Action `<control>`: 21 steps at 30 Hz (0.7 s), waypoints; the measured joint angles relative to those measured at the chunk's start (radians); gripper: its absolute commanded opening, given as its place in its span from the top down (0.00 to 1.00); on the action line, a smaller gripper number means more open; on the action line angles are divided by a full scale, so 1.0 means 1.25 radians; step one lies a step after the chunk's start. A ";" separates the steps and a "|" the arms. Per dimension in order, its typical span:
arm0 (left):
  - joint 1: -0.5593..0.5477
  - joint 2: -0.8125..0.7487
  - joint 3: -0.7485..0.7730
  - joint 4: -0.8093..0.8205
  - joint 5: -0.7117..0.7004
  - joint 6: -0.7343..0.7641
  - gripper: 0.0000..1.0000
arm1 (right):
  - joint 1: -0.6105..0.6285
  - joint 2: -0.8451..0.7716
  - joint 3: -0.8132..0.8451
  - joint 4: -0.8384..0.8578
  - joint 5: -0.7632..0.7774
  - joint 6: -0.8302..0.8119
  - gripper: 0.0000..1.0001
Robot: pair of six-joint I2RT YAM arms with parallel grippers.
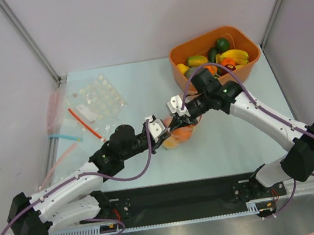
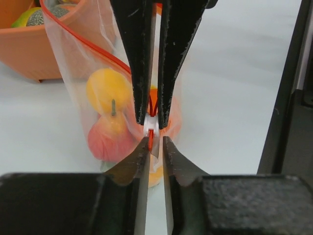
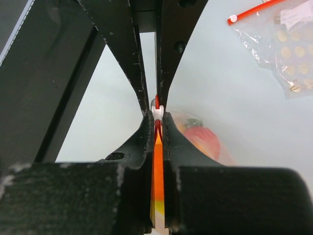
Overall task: Place the food in the zip-top bag and seal the zipper
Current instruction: Zip the zipper food storage bag at the center of the board.
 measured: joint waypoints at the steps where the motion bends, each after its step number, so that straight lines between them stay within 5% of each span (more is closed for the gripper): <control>1: 0.000 0.000 0.000 0.002 0.003 0.003 0.85 | 0.000 0.000 0.000 0.000 0.000 0.000 1.00; 5: 0.000 0.001 0.000 0.004 0.004 0.009 1.00 | 0.000 0.000 0.000 -0.003 -0.002 0.000 1.00; 21: 0.026 -0.056 -0.033 0.008 -0.008 -0.009 1.00 | -0.006 0.000 0.002 -0.002 -0.003 0.001 1.00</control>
